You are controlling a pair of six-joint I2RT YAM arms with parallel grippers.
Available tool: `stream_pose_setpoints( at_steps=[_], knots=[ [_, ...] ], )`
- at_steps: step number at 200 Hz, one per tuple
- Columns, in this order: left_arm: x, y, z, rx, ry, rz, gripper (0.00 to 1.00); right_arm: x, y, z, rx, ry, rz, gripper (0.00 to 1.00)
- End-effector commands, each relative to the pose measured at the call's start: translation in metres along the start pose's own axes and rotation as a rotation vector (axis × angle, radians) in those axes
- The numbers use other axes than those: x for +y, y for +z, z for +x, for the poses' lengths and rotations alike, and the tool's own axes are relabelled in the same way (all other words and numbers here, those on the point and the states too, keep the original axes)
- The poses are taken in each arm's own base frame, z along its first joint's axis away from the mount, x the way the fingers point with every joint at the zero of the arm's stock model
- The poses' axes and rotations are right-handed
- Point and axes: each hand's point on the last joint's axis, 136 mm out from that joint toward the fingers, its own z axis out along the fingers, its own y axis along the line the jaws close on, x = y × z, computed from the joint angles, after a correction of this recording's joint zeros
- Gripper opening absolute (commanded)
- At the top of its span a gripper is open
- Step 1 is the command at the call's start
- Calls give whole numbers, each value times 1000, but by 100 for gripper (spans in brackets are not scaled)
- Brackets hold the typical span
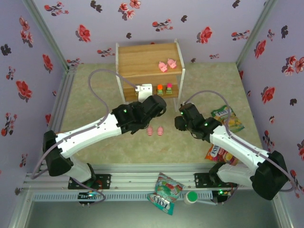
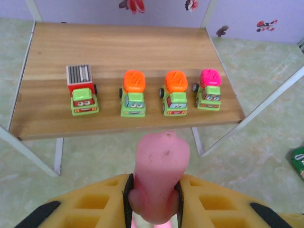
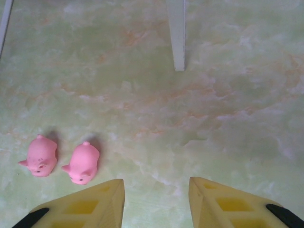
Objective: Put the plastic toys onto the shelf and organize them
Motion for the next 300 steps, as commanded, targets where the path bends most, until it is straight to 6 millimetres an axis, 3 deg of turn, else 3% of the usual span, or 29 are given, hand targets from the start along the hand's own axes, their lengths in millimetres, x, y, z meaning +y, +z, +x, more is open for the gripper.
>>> stream_pose_setpoints(
  at_steps=[1,76,132,223,300],
  knots=[
    [-4,-6,-19,-36,53,-26,32,4,9,-1,-9,1,-31,41],
    [-17,-16,-76,-81,35,-11,32,7,13,0,-16,17,-60,40],
    [-8,-6,-109,-66,-11,-22,32,6,10,1,-23,23,-62,40],
    [-11,25,-130,-46,-74,-3,33,5,8,-1,-26,25,-60,40],
    [-11,42,-129,-28,-72,-32,34,1,4,-2,-31,42,-63,39]
  ],
)
